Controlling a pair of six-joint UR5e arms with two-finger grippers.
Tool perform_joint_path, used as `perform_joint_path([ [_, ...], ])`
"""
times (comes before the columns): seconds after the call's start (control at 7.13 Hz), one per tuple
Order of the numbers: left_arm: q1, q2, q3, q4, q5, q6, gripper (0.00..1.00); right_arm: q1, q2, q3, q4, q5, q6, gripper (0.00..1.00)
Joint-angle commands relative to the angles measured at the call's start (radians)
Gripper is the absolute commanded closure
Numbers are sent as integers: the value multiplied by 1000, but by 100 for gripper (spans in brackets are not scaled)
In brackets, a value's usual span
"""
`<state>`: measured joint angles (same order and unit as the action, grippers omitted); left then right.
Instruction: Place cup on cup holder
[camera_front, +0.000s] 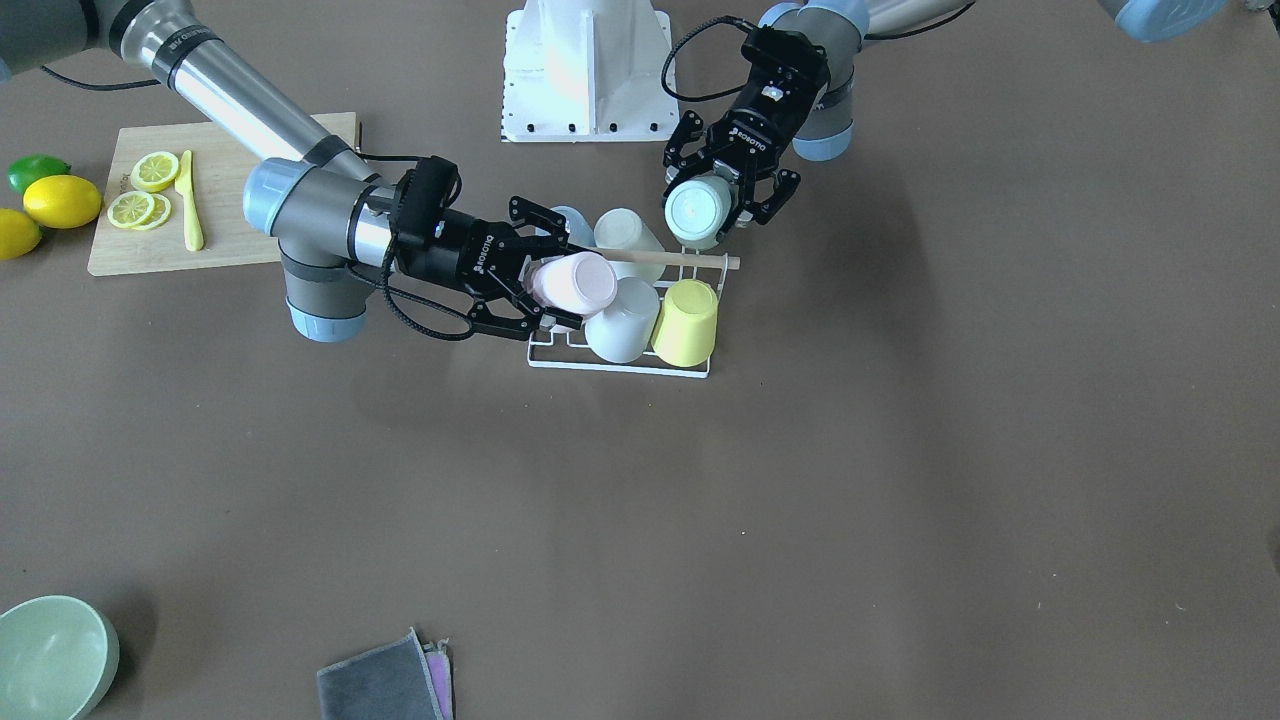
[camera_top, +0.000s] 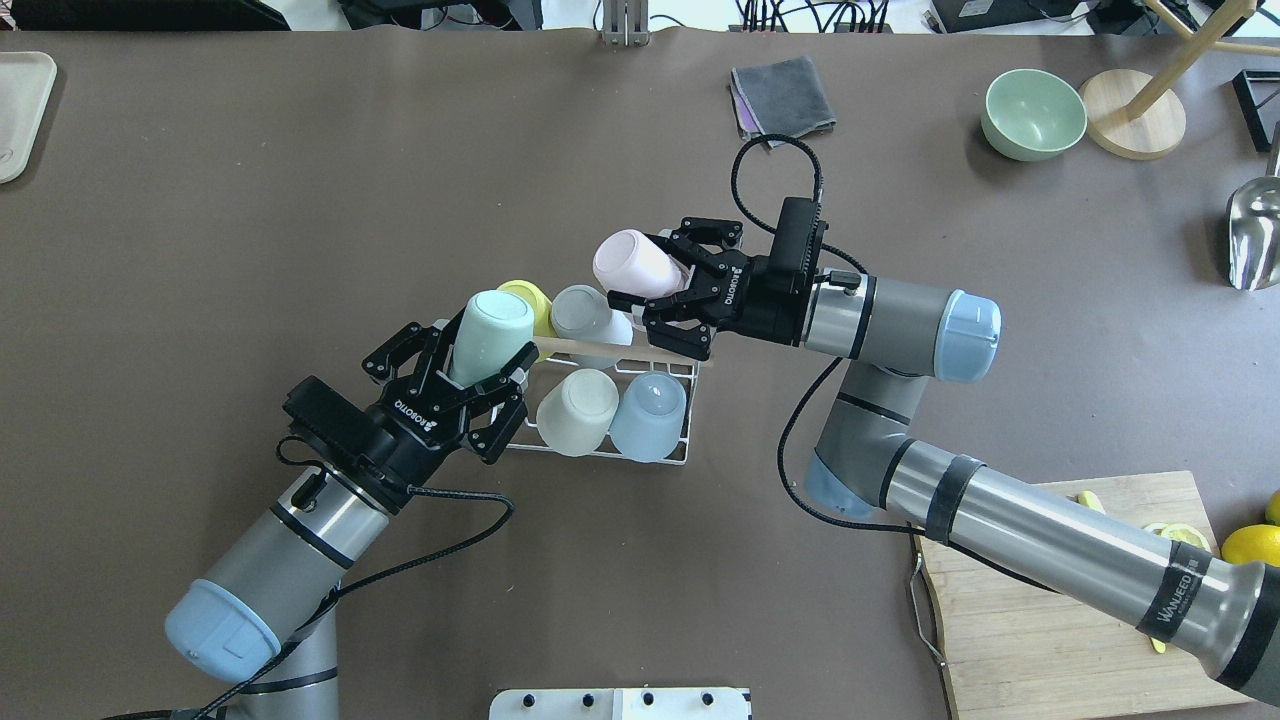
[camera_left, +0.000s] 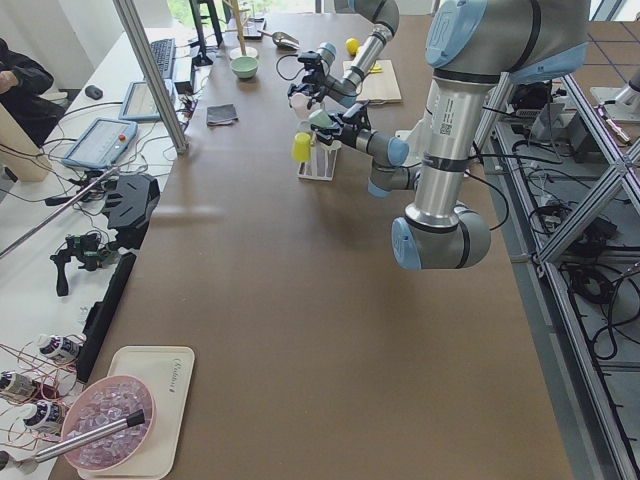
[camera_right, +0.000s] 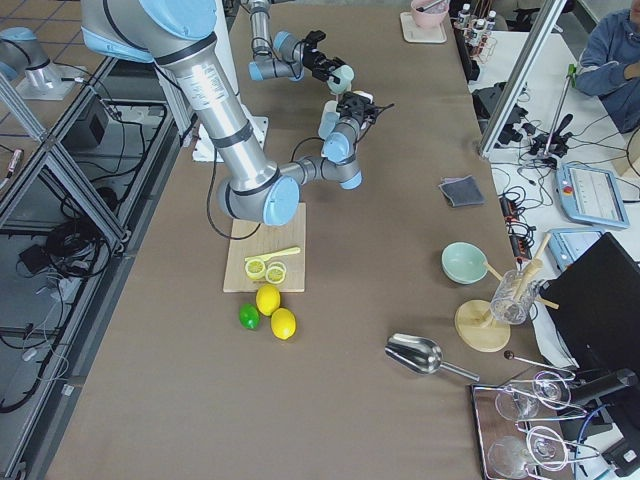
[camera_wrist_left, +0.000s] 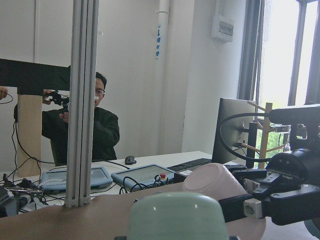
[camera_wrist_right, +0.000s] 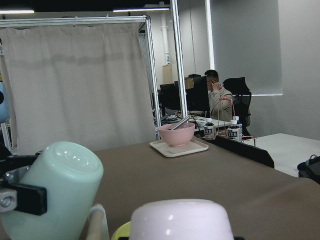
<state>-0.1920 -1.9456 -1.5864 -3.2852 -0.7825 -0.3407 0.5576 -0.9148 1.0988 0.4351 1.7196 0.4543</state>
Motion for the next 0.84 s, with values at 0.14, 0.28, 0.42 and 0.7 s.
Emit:
perform_joint_path([
  [0.14,3,-1,14,-2,2,0,100,-25,-15,-4,17,-14,-43,100],
  [0.28,2,-1,19,-2,2,0,100,-27,-21,-4,24,-14,-45,100],
  [0.42,2,1,20,-2,2,0,100,-27,-24,-4,25,-14,-45,100],
  [0.7,0,5,26,-2,2,0,100,-31,-26,-4,25,-15,-46,100],
])
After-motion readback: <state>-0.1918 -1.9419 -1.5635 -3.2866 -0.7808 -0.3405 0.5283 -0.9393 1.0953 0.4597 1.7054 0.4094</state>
